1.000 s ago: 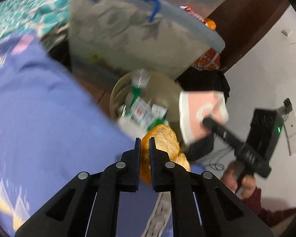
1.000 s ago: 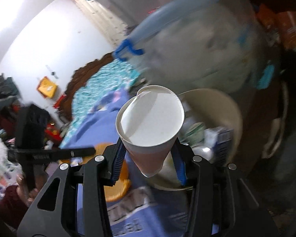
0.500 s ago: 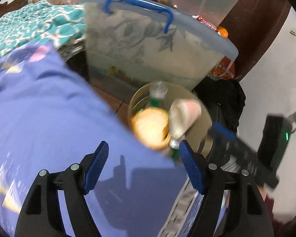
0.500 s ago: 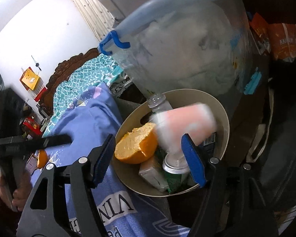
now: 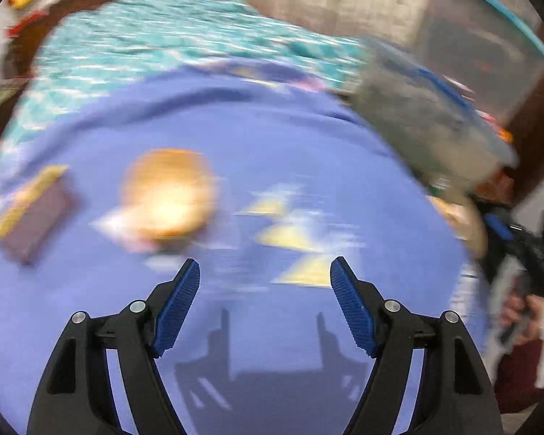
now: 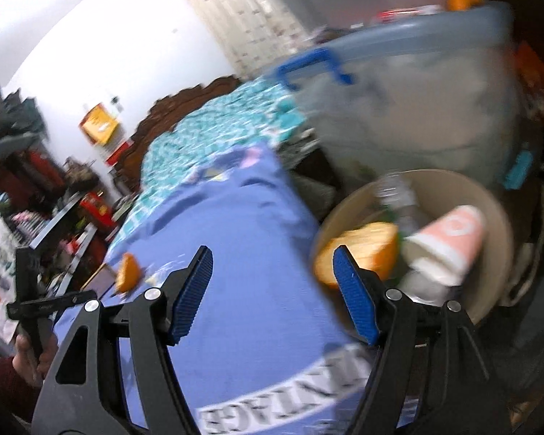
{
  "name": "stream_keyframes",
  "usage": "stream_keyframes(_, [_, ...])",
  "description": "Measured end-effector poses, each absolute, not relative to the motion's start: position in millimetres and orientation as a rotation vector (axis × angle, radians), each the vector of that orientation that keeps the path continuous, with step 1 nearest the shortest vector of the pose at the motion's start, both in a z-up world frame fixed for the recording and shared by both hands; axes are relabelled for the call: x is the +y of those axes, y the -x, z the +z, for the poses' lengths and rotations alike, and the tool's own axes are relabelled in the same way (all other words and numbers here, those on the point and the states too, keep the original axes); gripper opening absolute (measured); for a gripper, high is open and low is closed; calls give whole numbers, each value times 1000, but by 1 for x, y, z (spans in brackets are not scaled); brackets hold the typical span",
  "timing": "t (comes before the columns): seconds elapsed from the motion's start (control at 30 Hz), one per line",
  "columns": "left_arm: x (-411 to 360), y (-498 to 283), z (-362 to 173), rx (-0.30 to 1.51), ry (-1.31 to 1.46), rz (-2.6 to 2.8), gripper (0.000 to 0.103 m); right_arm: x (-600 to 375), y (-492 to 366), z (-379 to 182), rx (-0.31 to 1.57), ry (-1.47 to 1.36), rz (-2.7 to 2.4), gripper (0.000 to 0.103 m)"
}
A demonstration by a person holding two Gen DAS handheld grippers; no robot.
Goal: Collect trash
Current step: 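Move both open tools back over the bed, then grasp the yellow-red box with the left tool while the right tool grasps the other orange peel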
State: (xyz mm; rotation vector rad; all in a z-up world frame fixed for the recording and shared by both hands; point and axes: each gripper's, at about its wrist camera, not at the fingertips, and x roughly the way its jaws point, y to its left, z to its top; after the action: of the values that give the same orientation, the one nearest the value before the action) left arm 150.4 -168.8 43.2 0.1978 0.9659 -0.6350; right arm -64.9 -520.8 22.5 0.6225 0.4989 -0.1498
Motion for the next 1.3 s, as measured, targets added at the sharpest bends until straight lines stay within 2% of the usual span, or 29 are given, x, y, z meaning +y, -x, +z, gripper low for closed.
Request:
stream_keyframes(0.07, [-136,-169,50,917,-269,-502,74,-499,47,24,526,-617,-99,70])
stream_keyframes(0.13, [-107,-190,55,854,-353,-369,89,-479,27,25,561,-602,-59,71])
stream_keyframes(0.17, [-94,-201,55,829,-388,-314,90,-465,13,26,588,-588,-33,71])
stream_keyframes(0.23, [-71,-224,54,822,-411,-259,91,-439,-13,26,634,-563,16,79])
stream_keyframes(0.53, [-39,-303,17,894,-413,-248,94,-285,-154,22,799,-331,162,93])
stream_keyframes(0.8, [-49,-315,-15,954,-393,-292,93,-213,-239,-14,895,-275,4,95])
stream_keyframes(0.87, [-50,-314,-22,972,-379,-301,89,-207,-252,-21,916,-222,-30,95])
stream_keyframes(0.97, [-49,-310,-31,999,-379,-310,67,-212,-251,-27,923,-199,-62,95])
stream_keyframes(1.0, [-48,-307,-32,1008,-375,-314,49,-215,-246,-28,920,-210,-53,84])
stream_keyframes(1.03, [-47,-305,-32,1014,-362,-328,38,-219,-243,-28,921,-238,-10,68])
stream_keyframes(1.13, [-43,-291,-25,1014,-325,-341,25,-228,-227,-23,898,-260,43,43])
stream_keyframes(1.2, [-41,-277,-17,1016,-275,-373,22,-233,-213,-19,893,-277,67,37])
stream_keyframes(1.3, [-40,-240,-5,995,-226,-430,22,-240,-175,-17,887,-285,110,34])
